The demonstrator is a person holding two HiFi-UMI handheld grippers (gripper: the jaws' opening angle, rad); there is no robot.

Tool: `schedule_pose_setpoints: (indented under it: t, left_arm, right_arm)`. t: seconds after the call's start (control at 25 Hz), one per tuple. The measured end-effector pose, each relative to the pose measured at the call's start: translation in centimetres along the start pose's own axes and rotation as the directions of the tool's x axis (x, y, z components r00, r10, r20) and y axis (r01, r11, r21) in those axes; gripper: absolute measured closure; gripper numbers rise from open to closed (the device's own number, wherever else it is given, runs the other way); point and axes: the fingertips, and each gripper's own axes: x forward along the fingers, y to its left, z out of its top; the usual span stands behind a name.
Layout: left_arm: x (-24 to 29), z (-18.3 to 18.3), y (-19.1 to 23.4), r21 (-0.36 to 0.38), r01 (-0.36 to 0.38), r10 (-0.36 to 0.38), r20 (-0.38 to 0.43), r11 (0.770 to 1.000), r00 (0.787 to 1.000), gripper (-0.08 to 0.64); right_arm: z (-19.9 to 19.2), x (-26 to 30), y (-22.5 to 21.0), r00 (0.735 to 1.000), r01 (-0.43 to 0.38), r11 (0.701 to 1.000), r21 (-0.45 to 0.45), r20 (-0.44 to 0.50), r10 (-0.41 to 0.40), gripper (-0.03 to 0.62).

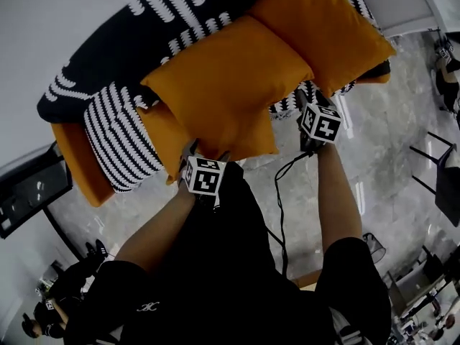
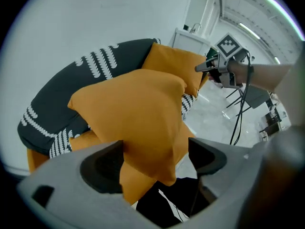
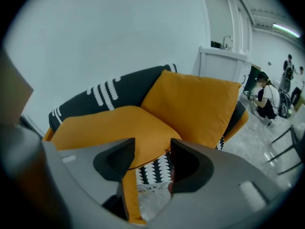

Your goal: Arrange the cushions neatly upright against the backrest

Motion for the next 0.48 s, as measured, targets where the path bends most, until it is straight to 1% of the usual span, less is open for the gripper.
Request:
schedule_pose_setpoints:
  t: [0.08, 0.16, 0.2, 0.24, 0.32, 0.36, 0.48]
  left_arm:
    - [1.0, -0.5, 0.9, 0.006, -0.020, 0.020, -0.009, 1.000, 1.000, 0.127]
    - [1.6, -0.6, 1.6, 0.013, -0.041, 0.041, -0.006, 0.999, 0.999, 0.134]
    - [1.8, -0.7, 2.0, 0.018, -0.058, 0.058, -0.006, 0.998, 0.998, 0.148]
    - [2.0, -0.8, 2.5, 0.023, -0.077, 0.078, -0.007, 0.997, 0.997, 0.202]
    - [2.2, -0.7, 3.5, 0.026, -0.110, 0.110, -0.006, 0.994, 0.994, 0.238]
    - [2.2, -0.5, 4.0, 0.016, -0.117, 0.117, 0.000, 0.993, 0.993, 0.269]
    - [1.8, 0.2, 5.4, -0.065, -0.099, 0.101, 0.021, 0.993, 0.995, 0.357]
  right_arm:
    - [-1.6, 3.1, -1.9, 0.996, 0.023, 0.997, -0.080, -0.081, -0.030, 0.340]
    - [-2.8, 5.7, -3.9, 0.984, 0.058, 0.983, -0.175, -0.154, -0.086, 0.321]
    - [-3.3, 6.7, -4.9, 0.976, 0.075, 0.973, -0.219, -0.185, -0.117, 0.318]
    - [-3.5, 7.6, -5.7, 0.967, 0.089, 0.963, -0.255, -0.209, -0.144, 0.314]
    - [-3.5, 9.1, -6.8, 0.957, 0.102, 0.950, -0.296, -0.233, -0.175, 0.310]
    - [-3.3, 9.7, -7.1, 0.955, 0.106, 0.947, -0.304, -0.234, -0.183, 0.310]
    - [-3.1, 11.1, -7.3, 0.951, 0.109, 0.941, -0.319, -0.241, -0.192, 0.310]
